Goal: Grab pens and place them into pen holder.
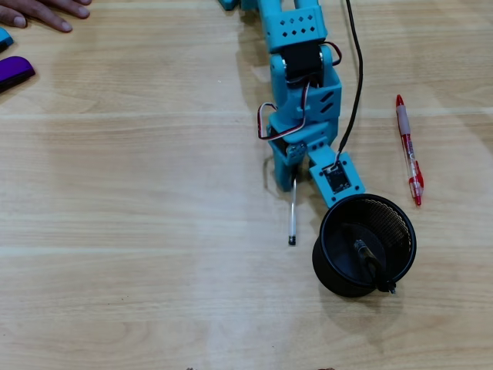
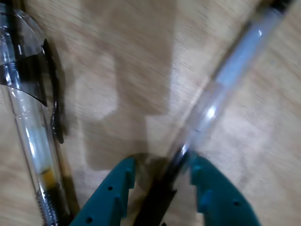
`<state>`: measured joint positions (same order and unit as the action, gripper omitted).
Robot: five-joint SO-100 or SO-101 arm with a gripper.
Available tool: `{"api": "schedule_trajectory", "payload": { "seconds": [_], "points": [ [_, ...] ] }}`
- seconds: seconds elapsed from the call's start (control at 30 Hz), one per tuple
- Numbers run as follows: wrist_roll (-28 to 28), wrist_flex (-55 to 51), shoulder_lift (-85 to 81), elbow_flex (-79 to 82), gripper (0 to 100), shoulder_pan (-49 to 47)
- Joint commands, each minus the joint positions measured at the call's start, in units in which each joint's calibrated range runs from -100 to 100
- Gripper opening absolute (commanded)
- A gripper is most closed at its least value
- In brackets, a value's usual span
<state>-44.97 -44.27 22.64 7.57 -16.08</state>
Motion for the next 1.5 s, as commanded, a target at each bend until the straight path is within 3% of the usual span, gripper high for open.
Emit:
{"api": "schedule_trajectory", "payload": {
  "seconds": [0.0, 0.4, 0.6, 0.77, 0.9, 1.4, 1.47],
  "points": [
    [-0.1, 0.1, 0.5, 0.4, 2, 2.7],
    [0.5, -5.6, -19.7, 0.9, 2, 10.9],
    [0.3, 7.8, -24.1, -10.2, 2, 5.9],
    [-0.1, 32.9, -16.4, -17.0, 2, -1.7],
    [-4.3, 47.6, -7.1, -21.1, 2, -4.7],
    [-9.0, 51.3, 8.6, -25.9, 2, -7.5],
    [-8.5, 51.3, 8.6, -25.9, 10, -7.5]
  ]
}}
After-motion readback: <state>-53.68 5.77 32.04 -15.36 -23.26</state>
